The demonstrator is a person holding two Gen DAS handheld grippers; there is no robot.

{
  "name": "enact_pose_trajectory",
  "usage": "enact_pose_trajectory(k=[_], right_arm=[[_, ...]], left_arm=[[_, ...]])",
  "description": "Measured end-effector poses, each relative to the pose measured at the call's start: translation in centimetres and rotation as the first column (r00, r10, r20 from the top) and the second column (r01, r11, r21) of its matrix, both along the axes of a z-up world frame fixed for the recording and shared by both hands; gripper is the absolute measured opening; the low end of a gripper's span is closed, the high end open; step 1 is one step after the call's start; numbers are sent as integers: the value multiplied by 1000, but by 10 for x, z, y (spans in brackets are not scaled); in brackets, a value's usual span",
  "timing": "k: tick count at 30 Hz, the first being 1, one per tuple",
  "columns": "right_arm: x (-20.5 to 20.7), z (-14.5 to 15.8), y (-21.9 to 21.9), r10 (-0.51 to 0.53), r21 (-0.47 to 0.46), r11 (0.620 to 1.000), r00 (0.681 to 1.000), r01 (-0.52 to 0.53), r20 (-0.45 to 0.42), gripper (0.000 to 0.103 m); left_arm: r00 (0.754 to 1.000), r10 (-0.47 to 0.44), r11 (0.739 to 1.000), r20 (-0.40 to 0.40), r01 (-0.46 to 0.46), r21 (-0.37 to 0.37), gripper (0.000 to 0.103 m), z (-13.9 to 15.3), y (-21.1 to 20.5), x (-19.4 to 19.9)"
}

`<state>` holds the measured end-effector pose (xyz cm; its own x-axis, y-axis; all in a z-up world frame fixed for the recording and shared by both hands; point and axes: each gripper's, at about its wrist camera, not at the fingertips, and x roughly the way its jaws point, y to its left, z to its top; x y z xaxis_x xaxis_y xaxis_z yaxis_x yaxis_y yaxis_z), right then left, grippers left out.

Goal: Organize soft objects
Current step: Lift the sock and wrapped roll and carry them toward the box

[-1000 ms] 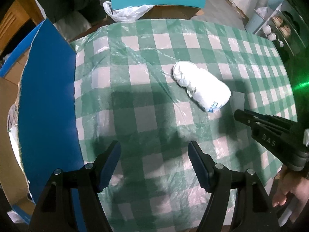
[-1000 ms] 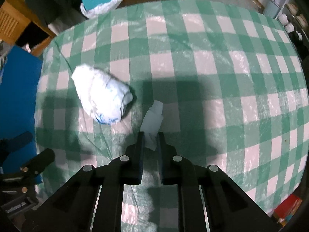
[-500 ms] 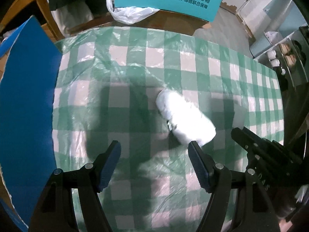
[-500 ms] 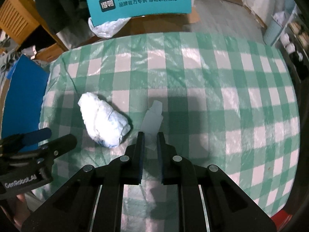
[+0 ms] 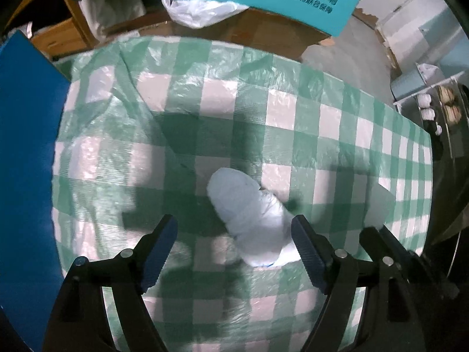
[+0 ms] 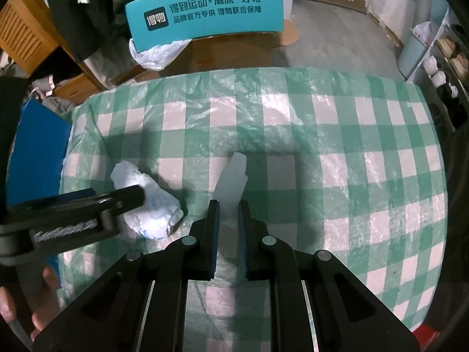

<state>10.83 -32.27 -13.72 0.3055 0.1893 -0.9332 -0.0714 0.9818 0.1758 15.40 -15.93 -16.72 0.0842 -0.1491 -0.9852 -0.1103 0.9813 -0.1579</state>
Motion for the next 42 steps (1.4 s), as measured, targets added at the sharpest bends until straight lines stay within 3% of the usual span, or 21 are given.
enact_pose_trajectory(k=[5,13,14,16,21,31,42], right_arm=[[1,7,2,12,-17,1000,1000,-12,20,13],[1,8,-2,2,-15,1000,1000,-1,18,13],[0,9,-2,1,-14,1000,1000,0,19,13],[-1,10,-3,-1,-13,1000,1000,1,22,13],[-2,14,-1,1,-9,1000,1000,-1,28,13],[-9,26,2,18,21,1000,999,-19,44,13],[-28,48,18,48,34,998,995,-51,83,13]], left_arm=[[999,11,1000,-38,-11,-6,81,-12,-9,7],[999,-13,1000,-32,13,-16,79,-21,-10,6],[999,-24,1000,-23,24,-11,76,-20,-11,5],[999,-53,999,-7,53,7,56,-20,-16,4],[997,-82,997,-8,82,6,48,-18,-16,-3],[966,-251,959,68,239,149,47,19,-9,-31],[926,-348,920,144,308,243,47,63,10,-57]])
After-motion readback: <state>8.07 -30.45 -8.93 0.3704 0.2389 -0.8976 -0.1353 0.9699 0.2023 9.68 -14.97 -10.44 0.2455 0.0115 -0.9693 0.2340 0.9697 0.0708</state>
